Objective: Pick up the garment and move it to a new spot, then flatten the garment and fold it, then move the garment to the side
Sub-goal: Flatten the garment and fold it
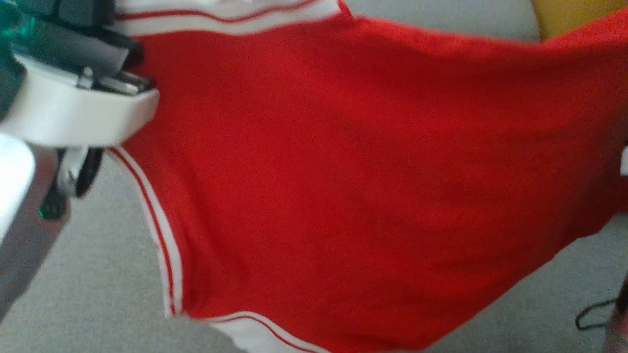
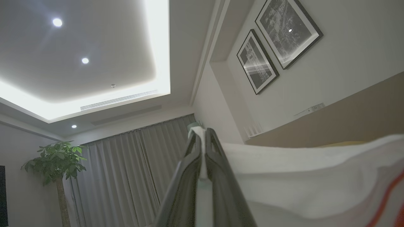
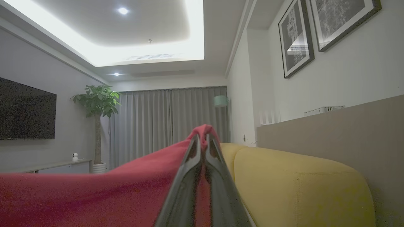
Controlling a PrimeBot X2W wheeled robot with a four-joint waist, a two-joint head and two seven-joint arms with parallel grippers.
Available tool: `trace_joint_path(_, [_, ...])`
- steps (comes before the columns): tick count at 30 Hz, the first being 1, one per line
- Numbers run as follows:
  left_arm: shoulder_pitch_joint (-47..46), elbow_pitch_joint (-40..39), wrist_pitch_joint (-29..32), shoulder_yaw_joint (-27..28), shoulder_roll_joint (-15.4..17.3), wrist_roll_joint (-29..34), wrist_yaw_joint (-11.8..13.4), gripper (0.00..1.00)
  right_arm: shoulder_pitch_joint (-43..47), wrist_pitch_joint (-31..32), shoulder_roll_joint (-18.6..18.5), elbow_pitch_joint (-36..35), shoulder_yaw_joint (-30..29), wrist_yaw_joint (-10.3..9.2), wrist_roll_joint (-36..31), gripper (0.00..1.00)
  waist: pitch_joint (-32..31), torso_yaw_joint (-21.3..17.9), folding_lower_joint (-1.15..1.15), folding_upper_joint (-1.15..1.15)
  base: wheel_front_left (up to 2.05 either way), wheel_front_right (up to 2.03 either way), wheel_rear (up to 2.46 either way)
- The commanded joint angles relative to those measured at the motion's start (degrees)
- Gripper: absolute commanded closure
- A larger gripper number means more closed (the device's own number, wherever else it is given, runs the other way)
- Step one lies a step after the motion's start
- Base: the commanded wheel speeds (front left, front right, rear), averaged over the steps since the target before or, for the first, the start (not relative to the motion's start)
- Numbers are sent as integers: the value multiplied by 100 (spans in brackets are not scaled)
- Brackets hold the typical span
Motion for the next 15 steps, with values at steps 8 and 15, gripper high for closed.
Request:
trace_joint_path(8, [-1555,1365,-211,188,49,194,-568,100,-1929,151,-115,1271,446,-4,-385,100,1370,-81,0,0,0,0,0])
trace_joint_path(15, [-3303,2905,-713,-54,-440,832,-937,100,-4074,-327,-278,3247,565,-4,-1084,100,1989,-77,0,0,0,0,0])
